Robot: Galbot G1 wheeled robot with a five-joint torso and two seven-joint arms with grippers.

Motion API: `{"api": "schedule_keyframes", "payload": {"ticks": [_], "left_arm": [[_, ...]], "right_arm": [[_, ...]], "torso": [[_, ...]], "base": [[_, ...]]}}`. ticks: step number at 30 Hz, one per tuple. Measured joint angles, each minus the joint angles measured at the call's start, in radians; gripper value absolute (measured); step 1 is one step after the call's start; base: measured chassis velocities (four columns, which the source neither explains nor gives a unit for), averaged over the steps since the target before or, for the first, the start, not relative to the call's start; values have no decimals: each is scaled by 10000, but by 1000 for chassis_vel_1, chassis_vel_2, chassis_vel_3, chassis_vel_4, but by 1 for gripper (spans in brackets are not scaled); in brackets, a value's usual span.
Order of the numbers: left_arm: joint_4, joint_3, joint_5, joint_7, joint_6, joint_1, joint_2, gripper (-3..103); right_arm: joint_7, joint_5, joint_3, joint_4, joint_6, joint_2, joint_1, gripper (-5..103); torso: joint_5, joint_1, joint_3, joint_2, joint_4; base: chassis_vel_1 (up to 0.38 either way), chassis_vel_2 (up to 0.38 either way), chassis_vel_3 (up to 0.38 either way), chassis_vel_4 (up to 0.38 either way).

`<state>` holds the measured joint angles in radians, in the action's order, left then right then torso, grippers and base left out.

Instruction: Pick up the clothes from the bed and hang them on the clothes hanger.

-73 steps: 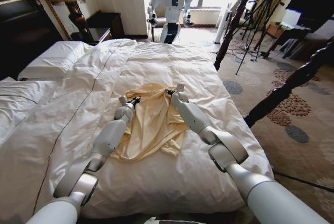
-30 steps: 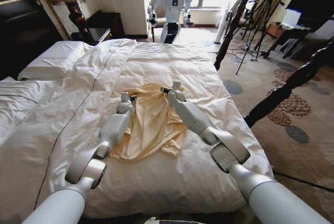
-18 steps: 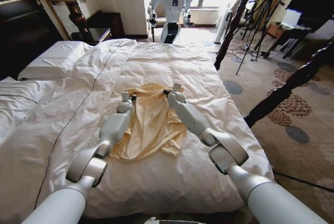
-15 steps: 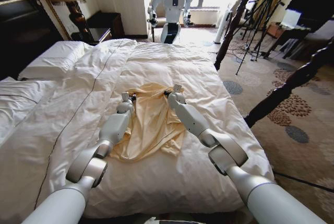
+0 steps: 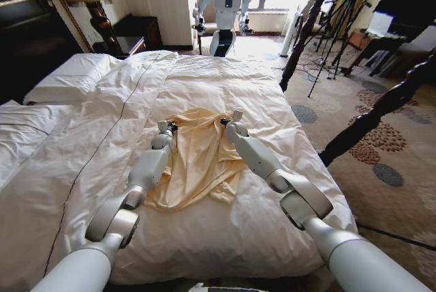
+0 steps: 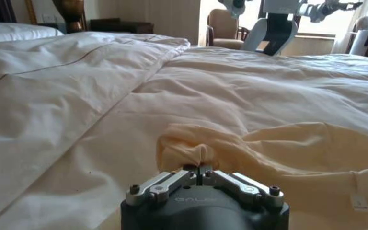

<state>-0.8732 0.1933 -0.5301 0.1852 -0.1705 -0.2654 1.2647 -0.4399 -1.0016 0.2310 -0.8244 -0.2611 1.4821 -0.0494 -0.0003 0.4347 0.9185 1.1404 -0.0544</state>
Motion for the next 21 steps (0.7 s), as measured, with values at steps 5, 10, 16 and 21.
{"api": "schedule_keyframes", "payload": {"ticks": [5,10,16,21], "left_arm": [[-733,180,-148,284,-8,-223,-199,0],[-2141,468,-408,562,-148,-503,-625,0],[-4050,782,-1035,873,-570,-798,-1500,0],[-6039,1245,-1631,1102,-749,-1102,-2752,0]], "right_arm": [[-215,58,417,-477,143,-438,162,-1],[-342,369,647,-953,247,-749,539,0],[-635,362,986,-2162,270,-1325,1206,0],[-1005,-306,1758,-4668,70,-2627,1940,0]], "torso": [[-2,0,2,0,-2],[-2,0,2,0,0],[-1,0,1,1,0],[-3,0,1,2,2]], "base": [[0,0,0,0],[0,0,0,0],[0,0,0,0],[0,0,0,0]]}}
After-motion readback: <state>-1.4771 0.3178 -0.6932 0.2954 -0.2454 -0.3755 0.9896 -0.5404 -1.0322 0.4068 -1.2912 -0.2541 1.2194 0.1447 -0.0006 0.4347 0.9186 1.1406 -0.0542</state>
